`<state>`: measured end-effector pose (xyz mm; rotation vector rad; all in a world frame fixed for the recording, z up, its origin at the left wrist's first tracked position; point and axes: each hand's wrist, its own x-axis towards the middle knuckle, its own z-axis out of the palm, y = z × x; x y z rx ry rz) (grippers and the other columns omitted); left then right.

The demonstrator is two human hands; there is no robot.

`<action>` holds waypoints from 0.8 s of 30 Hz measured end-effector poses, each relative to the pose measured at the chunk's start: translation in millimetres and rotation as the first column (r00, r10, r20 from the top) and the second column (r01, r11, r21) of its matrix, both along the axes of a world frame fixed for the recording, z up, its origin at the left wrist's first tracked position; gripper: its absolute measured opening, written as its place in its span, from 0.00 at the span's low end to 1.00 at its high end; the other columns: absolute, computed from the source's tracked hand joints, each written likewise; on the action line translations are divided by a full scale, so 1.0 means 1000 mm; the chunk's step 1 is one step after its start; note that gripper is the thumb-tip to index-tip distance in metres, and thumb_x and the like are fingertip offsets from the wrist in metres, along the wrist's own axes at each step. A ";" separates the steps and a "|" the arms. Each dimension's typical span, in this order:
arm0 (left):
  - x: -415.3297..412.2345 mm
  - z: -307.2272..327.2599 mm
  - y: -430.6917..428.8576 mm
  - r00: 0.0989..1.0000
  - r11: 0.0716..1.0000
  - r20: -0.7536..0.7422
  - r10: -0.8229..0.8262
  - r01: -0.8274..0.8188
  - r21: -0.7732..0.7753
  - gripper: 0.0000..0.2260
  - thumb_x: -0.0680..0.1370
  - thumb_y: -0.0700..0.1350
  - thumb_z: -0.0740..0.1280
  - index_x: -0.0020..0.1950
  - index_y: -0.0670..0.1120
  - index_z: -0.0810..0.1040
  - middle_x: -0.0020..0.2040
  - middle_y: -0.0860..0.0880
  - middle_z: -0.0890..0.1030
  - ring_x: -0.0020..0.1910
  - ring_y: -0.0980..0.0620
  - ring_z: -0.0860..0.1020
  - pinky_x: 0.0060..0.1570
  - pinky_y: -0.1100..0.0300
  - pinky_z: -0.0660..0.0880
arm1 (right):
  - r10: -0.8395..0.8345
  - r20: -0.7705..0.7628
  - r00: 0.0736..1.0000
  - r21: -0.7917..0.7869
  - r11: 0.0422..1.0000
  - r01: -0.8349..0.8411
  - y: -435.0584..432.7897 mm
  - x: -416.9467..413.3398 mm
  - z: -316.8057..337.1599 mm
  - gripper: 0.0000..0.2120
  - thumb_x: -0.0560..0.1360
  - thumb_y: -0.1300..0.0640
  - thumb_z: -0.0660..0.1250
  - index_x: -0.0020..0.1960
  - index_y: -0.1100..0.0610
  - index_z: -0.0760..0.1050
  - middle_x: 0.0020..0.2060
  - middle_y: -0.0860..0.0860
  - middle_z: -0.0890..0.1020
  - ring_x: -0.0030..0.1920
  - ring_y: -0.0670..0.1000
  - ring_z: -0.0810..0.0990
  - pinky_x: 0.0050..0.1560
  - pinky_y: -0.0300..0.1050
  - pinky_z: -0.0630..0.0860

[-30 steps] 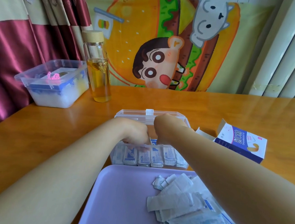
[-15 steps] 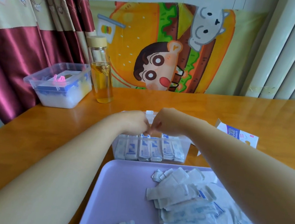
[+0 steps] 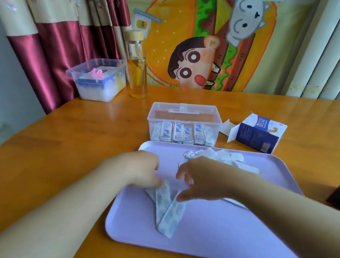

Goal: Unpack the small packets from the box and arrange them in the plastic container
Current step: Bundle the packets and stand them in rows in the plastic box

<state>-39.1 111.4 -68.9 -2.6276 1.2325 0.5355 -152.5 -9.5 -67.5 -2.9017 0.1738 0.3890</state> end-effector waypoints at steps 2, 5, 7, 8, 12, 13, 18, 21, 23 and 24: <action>-0.008 -0.012 0.006 0.999 0.999 0.014 0.046 -0.046 0.007 0.25 0.75 0.59 0.66 0.64 0.45 0.72 0.59 0.46 0.78 0.53 0.47 0.77 0.48 0.57 0.73 | -0.021 -0.019 1.000 -0.016 1.000 0.021 0.009 -0.002 -0.012 0.31 0.71 0.45 0.70 0.70 0.55 0.66 0.62 0.51 0.73 0.63 0.51 0.70 0.54 0.40 0.66; -0.015 -0.025 0.008 0.995 0.990 -0.020 0.100 -0.102 -0.102 0.26 0.73 0.58 0.69 0.64 0.44 0.72 0.59 0.46 0.77 0.54 0.47 0.76 0.50 0.56 0.73 | -0.035 -0.017 0.999 0.027 0.999 0.036 0.013 -0.001 -0.022 0.34 0.70 0.46 0.72 0.71 0.56 0.64 0.61 0.53 0.72 0.62 0.52 0.70 0.54 0.42 0.67; -0.018 -0.031 0.007 0.990 0.966 -0.082 0.117 -0.132 -0.221 0.27 0.72 0.55 0.70 0.68 0.46 0.69 0.62 0.47 0.75 0.57 0.48 0.75 0.53 0.57 0.73 | -0.064 0.006 0.998 0.101 0.993 0.063 0.014 -0.001 -0.026 0.38 0.69 0.46 0.73 0.72 0.53 0.61 0.61 0.53 0.71 0.61 0.52 0.71 0.53 0.40 0.66; -0.020 -0.033 0.006 0.986 0.951 -0.127 0.108 -0.140 -0.276 0.28 0.73 0.52 0.71 0.70 0.47 0.67 0.63 0.48 0.75 0.58 0.48 0.75 0.53 0.58 0.72 | -0.076 0.019 0.997 0.130 0.989 0.073 0.014 -0.001 -0.029 0.39 0.68 0.45 0.74 0.73 0.52 0.60 0.62 0.53 0.70 0.60 0.52 0.71 0.53 0.41 0.66; -0.021 -0.039 0.002 0.940 0.871 -0.342 0.007 -0.173 -0.459 0.25 0.72 0.40 0.71 0.68 0.49 0.69 0.55 0.50 0.77 0.51 0.52 0.77 0.51 0.62 0.73 | -0.115 0.082 0.990 0.202 0.975 0.096 0.016 -0.006 -0.036 0.39 0.67 0.46 0.74 0.73 0.49 0.60 0.60 0.53 0.67 0.59 0.53 0.73 0.58 0.44 0.70; -0.021 -0.040 0.003 0.921 0.855 -0.390 -0.010 -0.194 -0.482 0.25 0.73 0.39 0.70 0.68 0.49 0.70 0.55 0.50 0.77 0.52 0.52 0.77 0.53 0.60 0.74 | -0.126 0.093 0.988 0.212 0.972 0.104 0.017 -0.008 -0.037 0.39 0.67 0.46 0.75 0.73 0.49 0.60 0.60 0.53 0.67 0.59 0.54 0.73 0.58 0.45 0.70; -0.021 -0.043 0.013 0.802 0.761 -0.597 -0.022 -0.374 -0.530 0.29 0.74 0.38 0.69 0.73 0.50 0.65 0.65 0.50 0.72 0.60 0.52 0.75 0.57 0.60 0.75 | -0.168 0.100 0.981 0.193 0.970 0.146 0.015 -0.013 -0.036 0.31 0.67 0.44 0.74 0.67 0.50 0.69 0.55 0.50 0.67 0.52 0.52 0.74 0.54 0.45 0.72; -0.023 -0.044 0.024 0.835 0.765 -0.550 -0.018 -0.343 -0.545 0.26 0.73 0.43 0.71 0.70 0.51 0.68 0.63 0.53 0.74 0.57 0.55 0.76 0.55 0.62 0.74 | -0.112 0.098 0.989 0.100 0.990 0.103 0.018 -0.015 -0.034 0.24 0.69 0.43 0.72 0.61 0.52 0.73 0.51 0.49 0.68 0.47 0.49 0.70 0.48 0.43 0.72; -0.029 -0.042 0.029 0.886 0.843 -0.458 -0.076 -0.188 -0.504 0.22 0.72 0.49 0.73 0.65 0.51 0.73 0.58 0.55 0.77 0.51 0.58 0.77 0.50 0.65 0.74 | -0.065 0.079 0.995 -0.001 0.998 0.066 0.019 -0.016 -0.032 0.24 0.71 0.42 0.69 0.60 0.55 0.74 0.49 0.49 0.68 0.45 0.46 0.64 0.45 0.42 0.67; -0.032 -0.040 0.029 0.900 0.872 -0.420 -0.118 -0.109 -0.478 0.21 0.71 0.52 0.73 0.62 0.51 0.76 0.55 0.55 0.77 0.48 0.60 0.76 0.46 0.67 0.73 | -0.059 0.062 0.996 -0.033 0.998 0.061 0.018 -0.017 -0.031 0.24 0.72 0.42 0.68 0.60 0.56 0.74 0.50 0.50 0.69 0.45 0.46 0.64 0.45 0.43 0.67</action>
